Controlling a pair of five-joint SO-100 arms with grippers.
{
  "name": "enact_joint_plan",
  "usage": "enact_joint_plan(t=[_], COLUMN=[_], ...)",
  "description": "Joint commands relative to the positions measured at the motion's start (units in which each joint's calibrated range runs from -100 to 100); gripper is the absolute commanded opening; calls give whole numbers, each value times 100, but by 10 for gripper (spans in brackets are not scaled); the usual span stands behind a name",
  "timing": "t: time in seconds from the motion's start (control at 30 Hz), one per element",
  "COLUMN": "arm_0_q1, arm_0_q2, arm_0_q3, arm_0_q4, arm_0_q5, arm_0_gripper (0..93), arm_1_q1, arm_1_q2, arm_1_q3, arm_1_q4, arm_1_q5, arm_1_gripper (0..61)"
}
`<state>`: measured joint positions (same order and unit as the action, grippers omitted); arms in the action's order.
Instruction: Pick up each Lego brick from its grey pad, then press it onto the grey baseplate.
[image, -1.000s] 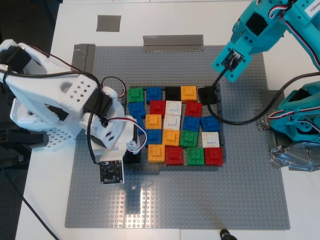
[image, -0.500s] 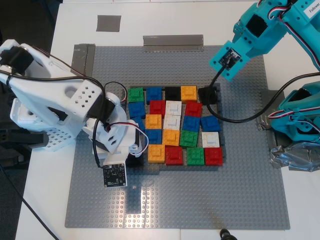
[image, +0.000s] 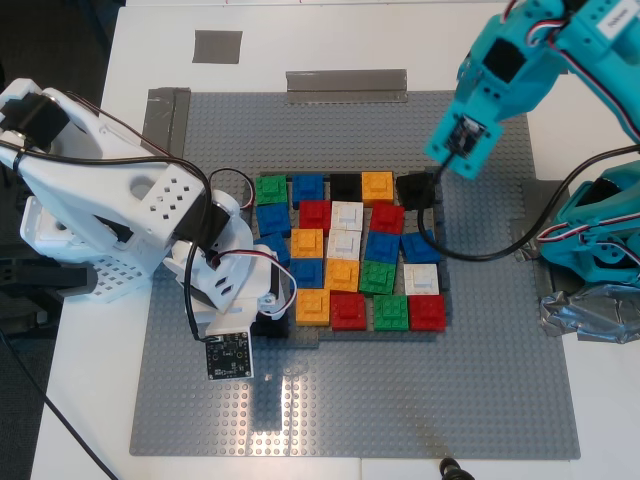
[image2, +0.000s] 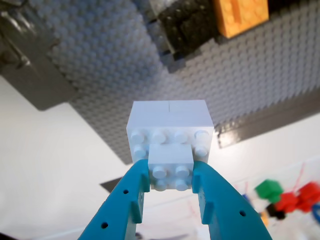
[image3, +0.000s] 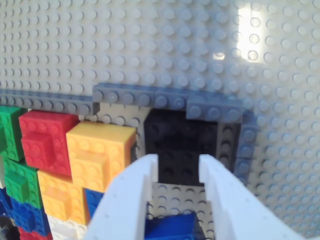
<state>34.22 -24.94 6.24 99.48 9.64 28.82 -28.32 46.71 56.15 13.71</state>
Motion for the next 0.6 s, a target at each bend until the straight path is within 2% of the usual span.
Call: enact_joint_plan(t=[0.0, 0.1, 0.27, 0.57], arm_0_q1=[-16, -16, -198, -676], arm_0_q2=[296, 502, 811, 1412], arm_0_q3=[-114, -114, -69, -42], arm_0_q4=[52, 52, 52, 52], arm_0_q5=[992, 1427, 1510, 684], arm_0_gripper=[0, 0, 0, 0], arm_1_q1=[16, -13, -143, -383], arm_1_q2=[-86, -112, -112, -137], arm_1_q3=[-53, -89, -197, -378], arm_1_q4=[-34, 7, 64, 129], arm_1_q5=[-1, -30, -113, -230], arm_1_gripper=[128, 143, 158, 144])
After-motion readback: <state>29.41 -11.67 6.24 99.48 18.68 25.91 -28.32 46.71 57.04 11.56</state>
